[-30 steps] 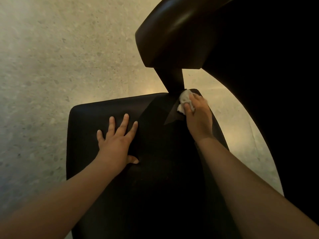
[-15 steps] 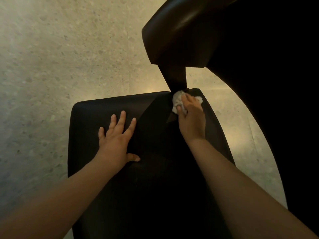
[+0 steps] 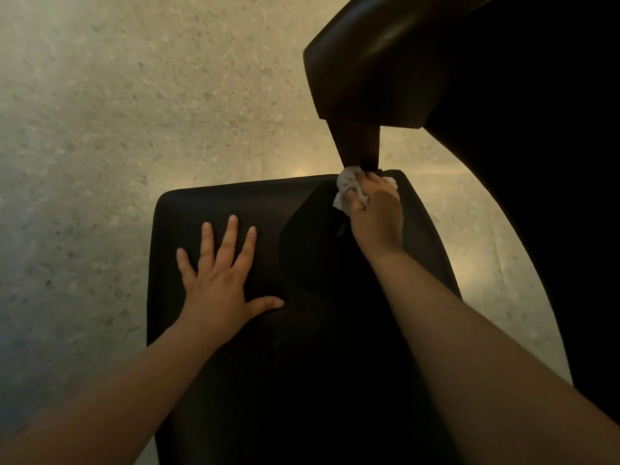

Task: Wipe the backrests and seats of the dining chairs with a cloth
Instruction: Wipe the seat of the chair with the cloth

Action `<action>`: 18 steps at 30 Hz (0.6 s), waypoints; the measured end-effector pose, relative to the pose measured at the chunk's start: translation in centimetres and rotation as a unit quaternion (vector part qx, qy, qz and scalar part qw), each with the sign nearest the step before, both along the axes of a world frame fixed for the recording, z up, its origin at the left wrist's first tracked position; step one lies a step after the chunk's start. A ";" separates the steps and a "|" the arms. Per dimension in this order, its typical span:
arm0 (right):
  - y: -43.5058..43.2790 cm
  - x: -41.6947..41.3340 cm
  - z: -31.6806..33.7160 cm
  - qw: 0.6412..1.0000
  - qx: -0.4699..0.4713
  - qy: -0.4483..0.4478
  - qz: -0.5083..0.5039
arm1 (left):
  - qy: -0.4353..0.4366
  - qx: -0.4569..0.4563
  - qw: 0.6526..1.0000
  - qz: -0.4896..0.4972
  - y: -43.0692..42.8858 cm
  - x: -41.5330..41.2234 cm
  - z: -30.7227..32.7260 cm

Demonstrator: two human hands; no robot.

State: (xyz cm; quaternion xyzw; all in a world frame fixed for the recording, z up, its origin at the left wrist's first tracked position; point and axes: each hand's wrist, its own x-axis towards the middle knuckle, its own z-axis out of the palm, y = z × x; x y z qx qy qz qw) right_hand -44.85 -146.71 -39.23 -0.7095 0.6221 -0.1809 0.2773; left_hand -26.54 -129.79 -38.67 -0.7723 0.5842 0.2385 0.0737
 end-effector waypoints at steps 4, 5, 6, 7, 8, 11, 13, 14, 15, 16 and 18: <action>3.1 0.3 -0.3 0.999 -0.010 0.003 0.052 | 0.008 0.000 1.000 -0.002 0.0 0.1 -0.5; 3.6 0.0 -0.1 0.997 0.003 0.004 0.073 | 0.009 0.001 1.000 -0.002 0.0 0.1 -0.5; 4.0 -0.4 0.1 0.996 0.020 0.002 0.090 | 0.013 0.004 1.000 -0.001 0.0 0.1 -0.4; 4.2 -0.9 0.4 0.995 0.030 -0.005 0.100 | 0.015 0.004 1.000 -0.001 0.0 0.1 -0.5; 3.9 -1.2 0.8 0.995 0.026 -0.014 0.099 | 0.016 0.003 1.000 0.000 -0.1 0.1 -0.5; 1.5 -1.3 1.6 0.998 -0.022 -0.037 0.050 | 0.018 0.008 1.000 0.002 0.0 0.1 -0.5; 0.0 -0.5 1.7 0.998 -0.033 -0.033 0.038 | 0.017 0.009 1.000 0.002 0.0 0.0 -0.6; -0.3 0.1 1.5 0.998 -0.028 -0.029 0.040 | 0.016 0.011 1.000 0.001 -0.1 0.0 -0.6; -0.3 0.7 1.2 0.999 -0.018 -0.025 0.039 | 0.014 0.013 1.000 0.000 -0.1 0.1 -0.7; 0.0 1.3 0.9 0.999 -0.009 -0.022 0.029 | 0.013 0.015 1.000 -0.001 -0.1 0.1 -0.7; 1.2 2.3 0.4 1.000 0.000 -0.018 0.006 | 0.016 0.018 1.000 0.000 -0.2 0.1 -0.7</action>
